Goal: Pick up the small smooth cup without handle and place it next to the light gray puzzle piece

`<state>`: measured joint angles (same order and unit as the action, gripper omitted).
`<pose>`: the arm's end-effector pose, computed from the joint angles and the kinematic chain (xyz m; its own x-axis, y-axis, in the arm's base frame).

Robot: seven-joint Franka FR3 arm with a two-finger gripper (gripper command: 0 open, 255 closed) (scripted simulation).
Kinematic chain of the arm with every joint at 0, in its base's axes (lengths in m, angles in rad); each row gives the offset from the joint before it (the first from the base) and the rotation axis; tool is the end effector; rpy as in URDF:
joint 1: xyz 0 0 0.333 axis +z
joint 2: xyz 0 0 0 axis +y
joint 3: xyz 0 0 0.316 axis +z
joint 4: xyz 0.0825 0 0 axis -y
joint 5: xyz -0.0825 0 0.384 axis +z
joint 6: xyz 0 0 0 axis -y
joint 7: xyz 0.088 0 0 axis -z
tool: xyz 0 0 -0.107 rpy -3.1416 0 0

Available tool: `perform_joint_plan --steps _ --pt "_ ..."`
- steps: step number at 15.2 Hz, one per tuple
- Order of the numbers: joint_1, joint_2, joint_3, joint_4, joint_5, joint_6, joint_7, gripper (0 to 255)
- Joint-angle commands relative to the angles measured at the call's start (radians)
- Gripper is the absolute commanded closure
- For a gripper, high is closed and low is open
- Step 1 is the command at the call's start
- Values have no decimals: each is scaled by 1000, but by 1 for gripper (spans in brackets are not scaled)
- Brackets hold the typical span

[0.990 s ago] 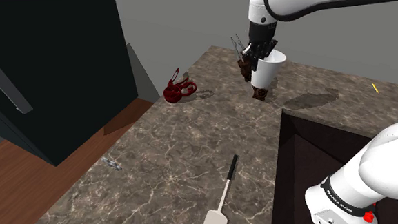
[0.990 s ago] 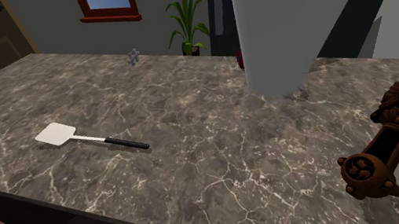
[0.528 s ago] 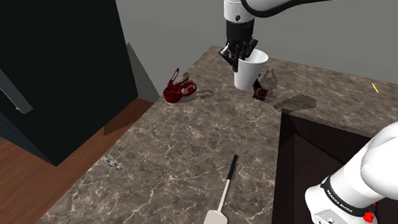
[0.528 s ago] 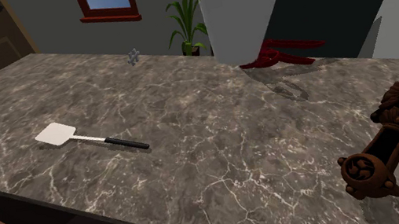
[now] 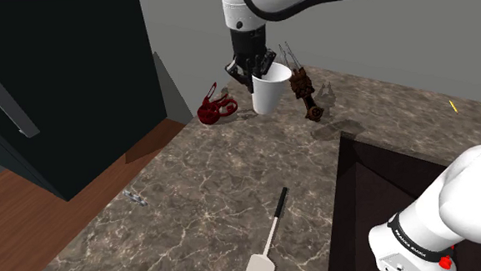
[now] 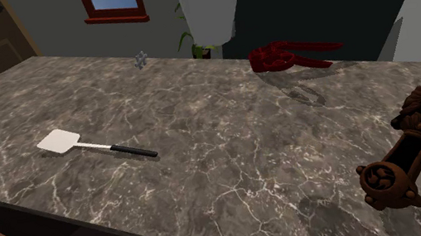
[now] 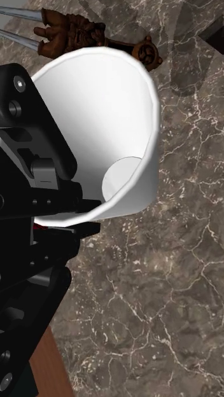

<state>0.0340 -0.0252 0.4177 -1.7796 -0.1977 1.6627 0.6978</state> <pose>0.4985 0.2227 0.5483 0.9758 -0.2110 0.0572 -0.2184 -0.9514 0.2171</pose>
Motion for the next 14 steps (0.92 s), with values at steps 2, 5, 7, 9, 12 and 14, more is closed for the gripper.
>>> perform_joint_plan --steps 2,5,7,9,12,14 --pt "38 97 39 109 -33 -38 78 255" --pt "88 210 67 245 -78 -89 147 255" --pt "132 292 80 349 -112 -129 189 255" --pt "183 381 87 468 -149 -177 225 255" --pt "282 532 84 692 -210 -268 263 255" --pt "274 522 83 648 -204 -235 268 255"
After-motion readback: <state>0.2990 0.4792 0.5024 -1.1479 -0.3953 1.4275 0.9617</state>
